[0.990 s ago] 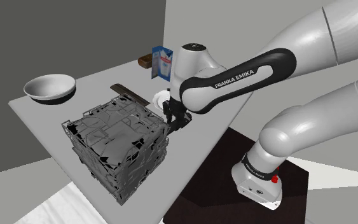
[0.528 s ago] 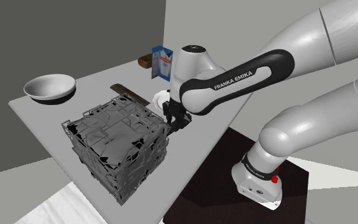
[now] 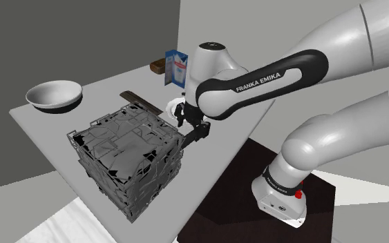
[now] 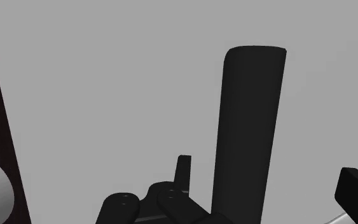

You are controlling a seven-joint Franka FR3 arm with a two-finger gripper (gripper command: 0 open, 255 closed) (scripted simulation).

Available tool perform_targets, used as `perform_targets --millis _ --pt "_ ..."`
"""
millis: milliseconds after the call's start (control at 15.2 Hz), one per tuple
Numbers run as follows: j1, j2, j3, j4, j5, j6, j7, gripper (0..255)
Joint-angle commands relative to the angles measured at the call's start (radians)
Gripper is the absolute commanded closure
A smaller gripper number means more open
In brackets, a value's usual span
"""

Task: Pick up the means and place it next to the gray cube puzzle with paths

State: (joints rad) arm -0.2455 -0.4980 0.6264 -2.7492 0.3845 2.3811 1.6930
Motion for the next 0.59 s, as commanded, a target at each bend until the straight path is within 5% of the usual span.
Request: perform_targets --millis 0,528 --pt "0.013 -0.06 -0.028 0.019 0.0 -0.082 -0.006 0" --pt "0.016 -0.082 -0.04 0.032 -0.003 -0.118 -0.007 0"
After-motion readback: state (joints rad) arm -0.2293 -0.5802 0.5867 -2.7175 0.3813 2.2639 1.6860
